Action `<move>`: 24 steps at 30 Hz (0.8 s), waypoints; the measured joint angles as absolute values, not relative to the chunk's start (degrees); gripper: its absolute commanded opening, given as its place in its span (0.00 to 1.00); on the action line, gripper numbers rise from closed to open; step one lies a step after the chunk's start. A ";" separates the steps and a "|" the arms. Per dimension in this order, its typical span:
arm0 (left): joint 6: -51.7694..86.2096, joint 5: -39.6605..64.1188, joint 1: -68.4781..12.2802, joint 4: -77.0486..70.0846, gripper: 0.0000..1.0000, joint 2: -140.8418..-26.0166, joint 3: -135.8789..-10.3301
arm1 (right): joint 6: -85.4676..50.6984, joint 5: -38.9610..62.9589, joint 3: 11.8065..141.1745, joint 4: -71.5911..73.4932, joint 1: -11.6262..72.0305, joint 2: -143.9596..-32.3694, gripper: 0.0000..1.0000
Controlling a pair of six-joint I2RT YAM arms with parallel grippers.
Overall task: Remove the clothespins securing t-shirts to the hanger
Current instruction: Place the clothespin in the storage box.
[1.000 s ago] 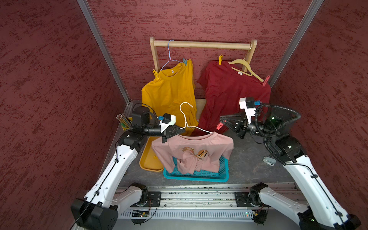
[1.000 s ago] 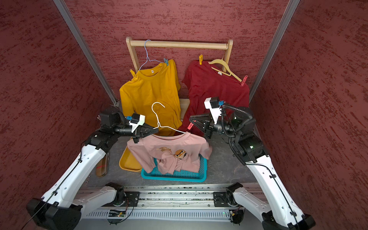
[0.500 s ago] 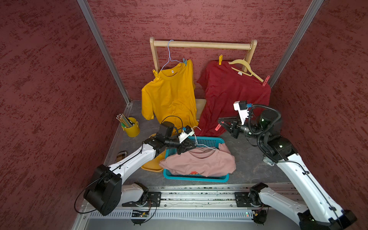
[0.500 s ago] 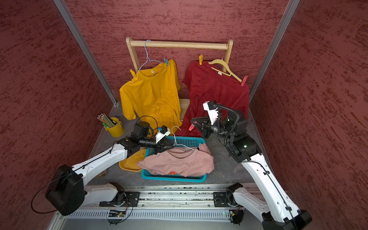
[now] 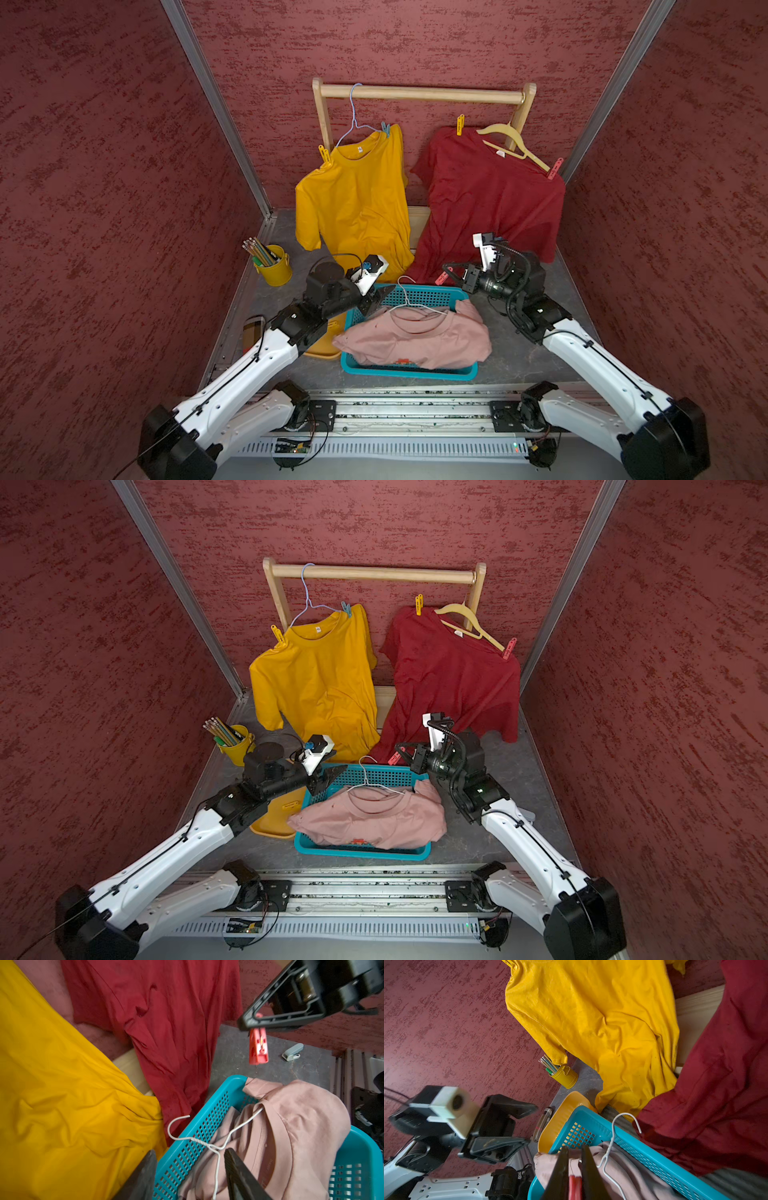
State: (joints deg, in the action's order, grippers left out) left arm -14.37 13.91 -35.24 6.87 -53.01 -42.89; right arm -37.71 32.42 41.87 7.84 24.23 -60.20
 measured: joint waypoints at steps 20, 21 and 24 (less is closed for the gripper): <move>-2.72 4.86 -44.95 -11.64 0.49 -66.15 -38.59 | -44.16 29.54 42.33 17.32 34.44 -71.18 0.13; -2.48 5.13 -44.86 -11.68 0.48 -66.48 -38.70 | -44.16 29.52 42.39 17.37 34.41 -71.40 0.13; -2.04 5.89 -44.66 -11.75 0.45 -67.20 -38.81 | -44.16 29.54 42.61 17.41 34.54 -72.12 0.14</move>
State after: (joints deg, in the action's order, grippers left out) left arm -2.04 5.89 -44.66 -11.75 -67.20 -38.81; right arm -44.16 29.54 42.61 17.41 34.54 -72.12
